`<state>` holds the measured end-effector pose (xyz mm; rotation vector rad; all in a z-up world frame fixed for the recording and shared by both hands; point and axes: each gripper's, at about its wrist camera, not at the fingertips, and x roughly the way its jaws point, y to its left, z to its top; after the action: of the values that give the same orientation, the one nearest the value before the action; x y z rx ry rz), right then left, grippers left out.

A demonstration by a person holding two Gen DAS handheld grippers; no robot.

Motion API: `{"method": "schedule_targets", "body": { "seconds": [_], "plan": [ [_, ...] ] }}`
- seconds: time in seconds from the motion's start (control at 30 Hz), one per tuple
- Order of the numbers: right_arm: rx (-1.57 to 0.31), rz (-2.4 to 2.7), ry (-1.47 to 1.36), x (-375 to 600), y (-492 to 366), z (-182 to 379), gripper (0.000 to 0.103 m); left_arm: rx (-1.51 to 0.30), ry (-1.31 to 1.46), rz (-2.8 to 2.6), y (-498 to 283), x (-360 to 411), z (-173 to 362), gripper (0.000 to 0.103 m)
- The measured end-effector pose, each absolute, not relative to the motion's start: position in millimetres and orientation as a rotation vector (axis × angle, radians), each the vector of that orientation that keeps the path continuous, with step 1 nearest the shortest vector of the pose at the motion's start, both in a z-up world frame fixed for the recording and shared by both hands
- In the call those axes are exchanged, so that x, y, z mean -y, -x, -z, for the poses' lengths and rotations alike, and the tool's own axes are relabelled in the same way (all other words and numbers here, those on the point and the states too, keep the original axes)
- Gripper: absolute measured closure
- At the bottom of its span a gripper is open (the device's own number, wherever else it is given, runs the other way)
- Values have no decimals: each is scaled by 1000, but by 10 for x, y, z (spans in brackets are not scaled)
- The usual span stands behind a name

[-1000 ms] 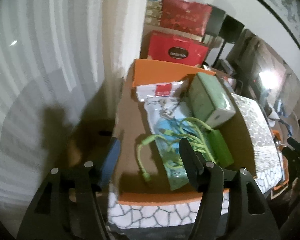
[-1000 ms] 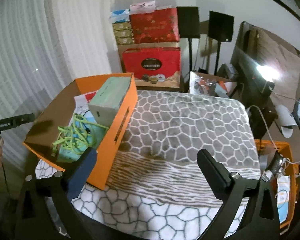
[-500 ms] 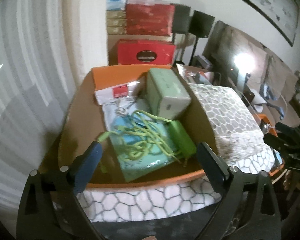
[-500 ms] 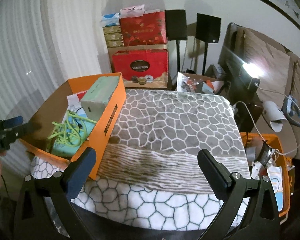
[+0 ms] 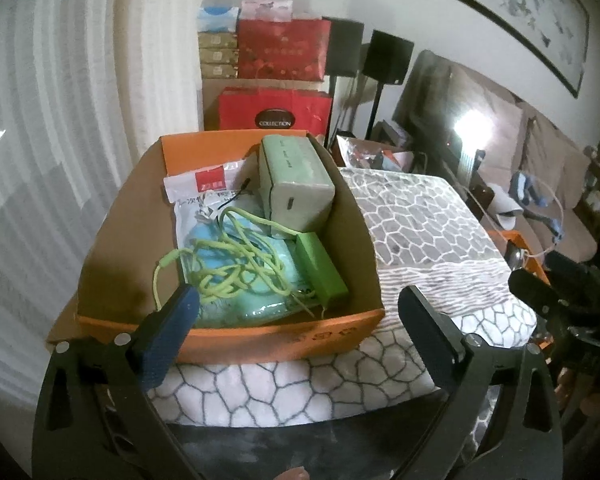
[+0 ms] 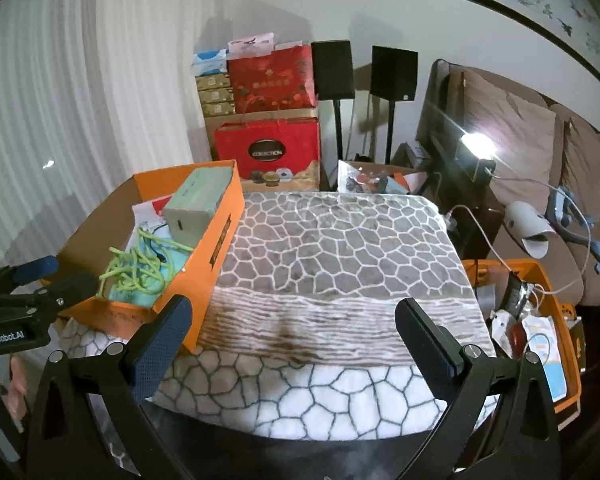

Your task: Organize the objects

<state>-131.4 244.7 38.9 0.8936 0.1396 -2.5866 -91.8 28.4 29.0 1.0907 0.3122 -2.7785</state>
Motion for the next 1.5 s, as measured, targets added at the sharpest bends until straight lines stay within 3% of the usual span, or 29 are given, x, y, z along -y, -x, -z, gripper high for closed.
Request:
{"method": "schedule_targets", "body": {
  "seconds": [1.5],
  "plan": [
    [-160,2639,-890,-2467,1026,-298,1,-228,-1045,2704,547,-474,-261,0]
  ]
}}
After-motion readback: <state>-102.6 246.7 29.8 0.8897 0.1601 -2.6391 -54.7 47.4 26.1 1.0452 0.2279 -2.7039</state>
